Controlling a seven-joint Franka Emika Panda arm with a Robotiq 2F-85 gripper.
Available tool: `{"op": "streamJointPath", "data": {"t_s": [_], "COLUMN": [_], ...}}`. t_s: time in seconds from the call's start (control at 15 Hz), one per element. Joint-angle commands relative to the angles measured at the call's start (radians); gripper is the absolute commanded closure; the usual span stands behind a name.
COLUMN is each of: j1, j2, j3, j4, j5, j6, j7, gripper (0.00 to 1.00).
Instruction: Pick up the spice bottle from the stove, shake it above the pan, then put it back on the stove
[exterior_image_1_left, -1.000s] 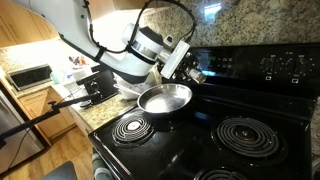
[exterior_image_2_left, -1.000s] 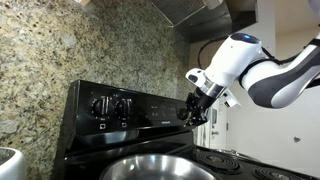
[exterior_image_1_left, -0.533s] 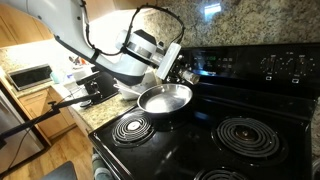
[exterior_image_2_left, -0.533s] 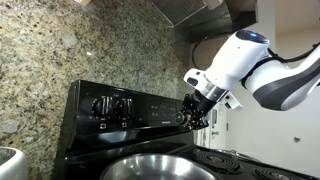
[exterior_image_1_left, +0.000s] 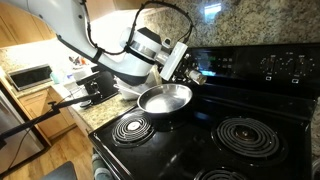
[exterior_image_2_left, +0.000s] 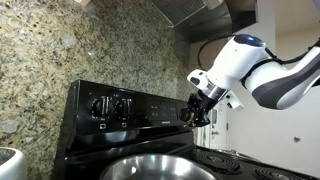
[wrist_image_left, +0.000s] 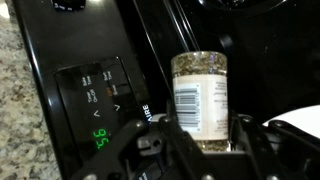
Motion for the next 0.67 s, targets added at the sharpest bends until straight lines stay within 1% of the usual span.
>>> {"op": "streamJointPath", "data": {"t_s": [0.0,0.2,0.6], "j1": [-0.01,0.008,0.085], "j2": [0.008,0.017,0.043], "j3": [-0.013,-0.022,-0.056], "j4": [0.019,0.021,0.008], "j5": [0.02,0.006,-0.05], "j6": [0.0,0.0,0.017], "j7": [0.028,0.035,0.06], "gripper": [0.82,0.82,0.82]}}
